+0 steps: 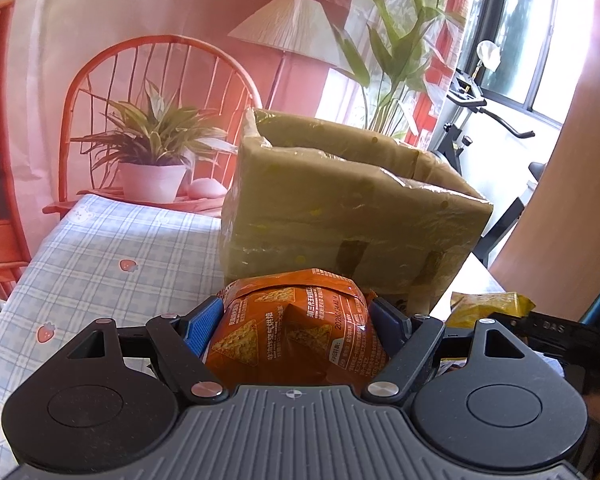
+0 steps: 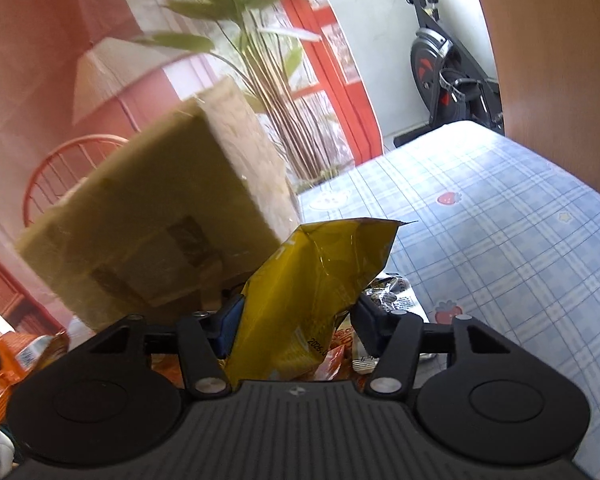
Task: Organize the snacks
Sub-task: 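Lift the orange chip bag with the left tool while the right tool grasps the yellow foil bag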
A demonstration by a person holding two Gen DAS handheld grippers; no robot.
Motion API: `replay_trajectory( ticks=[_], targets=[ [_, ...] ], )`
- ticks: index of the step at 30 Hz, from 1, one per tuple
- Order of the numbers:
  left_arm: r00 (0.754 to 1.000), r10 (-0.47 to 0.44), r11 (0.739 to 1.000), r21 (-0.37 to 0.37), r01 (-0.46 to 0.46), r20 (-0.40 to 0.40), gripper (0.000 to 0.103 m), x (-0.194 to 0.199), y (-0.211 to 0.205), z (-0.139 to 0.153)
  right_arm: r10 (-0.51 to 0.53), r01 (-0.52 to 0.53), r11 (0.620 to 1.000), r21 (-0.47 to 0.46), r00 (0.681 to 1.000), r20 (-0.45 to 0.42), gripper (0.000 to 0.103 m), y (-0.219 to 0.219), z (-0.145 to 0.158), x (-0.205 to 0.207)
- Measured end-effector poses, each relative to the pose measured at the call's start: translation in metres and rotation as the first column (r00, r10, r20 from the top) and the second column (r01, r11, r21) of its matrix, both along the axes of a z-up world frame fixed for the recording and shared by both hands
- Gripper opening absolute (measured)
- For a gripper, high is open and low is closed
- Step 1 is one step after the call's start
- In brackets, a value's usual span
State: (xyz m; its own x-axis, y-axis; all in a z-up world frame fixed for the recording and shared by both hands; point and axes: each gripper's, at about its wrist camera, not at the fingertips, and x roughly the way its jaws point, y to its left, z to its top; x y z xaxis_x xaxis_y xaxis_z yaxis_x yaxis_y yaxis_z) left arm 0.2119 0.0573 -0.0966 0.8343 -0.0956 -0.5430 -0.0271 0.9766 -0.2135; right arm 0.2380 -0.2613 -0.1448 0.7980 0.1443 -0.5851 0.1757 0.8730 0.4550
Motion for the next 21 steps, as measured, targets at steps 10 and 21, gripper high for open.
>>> replay_trajectory(
  ticks=[10, 21],
  targets=[
    [0.996, -0.012, 0.999, 0.053, 0.007, 0.084, 0.081, -0.006, 0.010, 0.037, 0.046, -0.042, 0.999, -0.034, 0.991, 0.130, 0.059, 0.015, 0.048, -0.029],
    [0.988, 0.010, 0.997, 0.071, -0.021, 0.152, 0.081, -0.008, 0.023, 0.067, 0.109, -0.090, 0.992, -0.087, 0.964, 0.242, 0.059, 0.032, 0.091, -0.034]
  ],
)
